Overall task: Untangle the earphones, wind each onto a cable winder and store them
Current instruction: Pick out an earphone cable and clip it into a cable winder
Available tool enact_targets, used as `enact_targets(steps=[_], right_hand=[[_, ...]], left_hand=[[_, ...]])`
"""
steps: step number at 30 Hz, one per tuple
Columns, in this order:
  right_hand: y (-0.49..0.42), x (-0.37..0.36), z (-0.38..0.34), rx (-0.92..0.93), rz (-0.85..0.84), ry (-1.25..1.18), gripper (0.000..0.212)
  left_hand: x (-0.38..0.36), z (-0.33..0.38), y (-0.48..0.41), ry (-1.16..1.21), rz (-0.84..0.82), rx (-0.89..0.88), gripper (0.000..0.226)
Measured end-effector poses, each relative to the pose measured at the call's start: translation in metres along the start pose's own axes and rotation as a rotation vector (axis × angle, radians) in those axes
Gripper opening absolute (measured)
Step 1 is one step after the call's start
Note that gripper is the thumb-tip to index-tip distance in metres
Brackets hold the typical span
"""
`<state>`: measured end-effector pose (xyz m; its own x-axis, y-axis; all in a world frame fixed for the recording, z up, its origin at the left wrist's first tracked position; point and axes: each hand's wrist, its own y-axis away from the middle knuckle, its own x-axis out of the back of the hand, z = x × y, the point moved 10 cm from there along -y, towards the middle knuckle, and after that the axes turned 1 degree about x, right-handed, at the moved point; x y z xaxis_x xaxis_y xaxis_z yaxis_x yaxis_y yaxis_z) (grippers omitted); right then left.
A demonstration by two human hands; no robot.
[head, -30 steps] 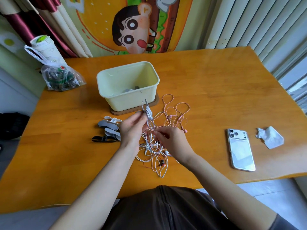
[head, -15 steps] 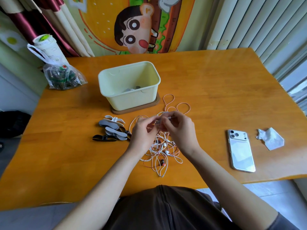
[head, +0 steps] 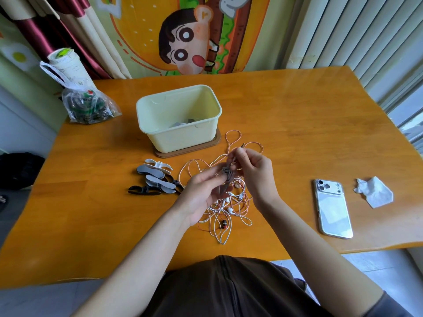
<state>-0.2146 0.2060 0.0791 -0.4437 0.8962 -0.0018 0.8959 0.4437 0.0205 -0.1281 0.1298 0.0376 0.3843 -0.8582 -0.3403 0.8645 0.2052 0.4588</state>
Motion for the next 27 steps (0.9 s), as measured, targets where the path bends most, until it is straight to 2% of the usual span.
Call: enact_targets(steps=[2,9,17,27], right_hand=[[-0.001,0.0,-0.003,0.025,-0.018,0.042,0.028],[-0.007,-0.015,-0.005,0.111,-0.162,0.423,0.028],[-0.005,-0.009,-0.031,0.258,-0.084,0.476,0.006],[0.001,-0.013,-0.041,0.366,-0.013,0.562,0.011]], left_hand=[[0.003,0.004,-0.001,-0.033,0.031,-0.029,0.028],[0.02,0.023,0.0,-0.183,0.187,-0.149,0.031],[0.024,0.035,0.0,-0.265,0.251,-0.221,0.022],[0.021,0.035,-0.001,-0.025,0.223,-0.198,0.021]])
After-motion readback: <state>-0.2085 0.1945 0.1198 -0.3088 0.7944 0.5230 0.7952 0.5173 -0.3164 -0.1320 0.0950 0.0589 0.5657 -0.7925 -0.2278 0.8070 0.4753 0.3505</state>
